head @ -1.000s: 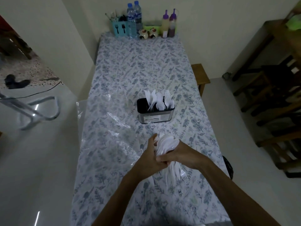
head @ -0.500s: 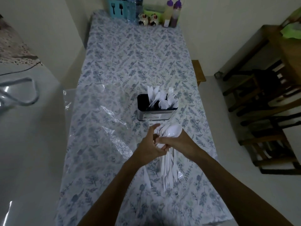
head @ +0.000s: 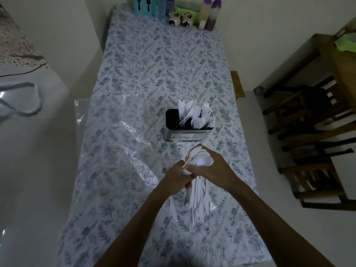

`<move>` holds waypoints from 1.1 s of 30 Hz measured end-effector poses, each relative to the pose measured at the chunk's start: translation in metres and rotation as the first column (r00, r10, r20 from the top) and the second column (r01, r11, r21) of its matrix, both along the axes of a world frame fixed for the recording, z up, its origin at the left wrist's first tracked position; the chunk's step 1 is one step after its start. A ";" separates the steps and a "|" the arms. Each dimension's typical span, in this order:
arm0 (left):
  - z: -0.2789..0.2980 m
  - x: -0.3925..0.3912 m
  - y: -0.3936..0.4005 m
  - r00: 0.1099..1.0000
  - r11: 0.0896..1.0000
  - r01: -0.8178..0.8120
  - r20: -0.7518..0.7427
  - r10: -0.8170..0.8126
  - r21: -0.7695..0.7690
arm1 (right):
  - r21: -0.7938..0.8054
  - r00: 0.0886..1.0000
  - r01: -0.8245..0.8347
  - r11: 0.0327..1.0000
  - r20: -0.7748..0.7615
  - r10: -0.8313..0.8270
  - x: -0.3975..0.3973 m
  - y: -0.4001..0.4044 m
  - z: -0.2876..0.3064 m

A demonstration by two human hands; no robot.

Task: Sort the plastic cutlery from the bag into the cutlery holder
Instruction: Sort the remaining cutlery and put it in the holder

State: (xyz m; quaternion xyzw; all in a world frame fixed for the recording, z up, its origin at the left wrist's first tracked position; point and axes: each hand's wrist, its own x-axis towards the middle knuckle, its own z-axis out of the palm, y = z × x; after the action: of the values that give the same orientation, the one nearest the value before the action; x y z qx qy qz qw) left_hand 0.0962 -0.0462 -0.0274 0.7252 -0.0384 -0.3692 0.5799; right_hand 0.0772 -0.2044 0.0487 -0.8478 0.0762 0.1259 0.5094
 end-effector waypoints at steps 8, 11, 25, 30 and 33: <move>0.029 0.054 -0.018 0.953 0.992 0.104 0.280 -0.119 0.068 | -0.045 0.988 0.113 0.993 0.108 -0.107 0.051 -0.021 0.032; 0.042 0.091 -0.019 0.941 0.994 0.109 0.319 -0.113 0.030 | -0.038 0.980 0.172 0.984 0.111 -0.167 0.088 -0.032 0.043; 0.037 0.122 -0.027 0.781 0.966 0.246 0.575 -0.245 0.077 | 0.032 0.995 0.081 0.996 0.049 -0.083 0.115 -0.043 0.045; 0.048 0.099 -0.022 0.789 0.931 0.341 0.578 -0.209 -0.130 | 0.067 0.992 0.105 0.992 0.066 -0.110 0.093 -0.032 0.026; 0.051 0.082 -0.014 0.806 0.970 0.242 0.562 -0.184 -0.029 | 0.071 0.997 0.062 0.996 0.035 -0.064 0.079 -0.028 0.022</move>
State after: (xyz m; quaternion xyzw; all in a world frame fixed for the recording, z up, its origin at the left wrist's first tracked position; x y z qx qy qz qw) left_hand 0.1778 -0.0603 0.0236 0.7625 -0.3045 -0.2029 0.5336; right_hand 0.1567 -0.2328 0.0710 -0.8290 0.0889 0.0964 0.5437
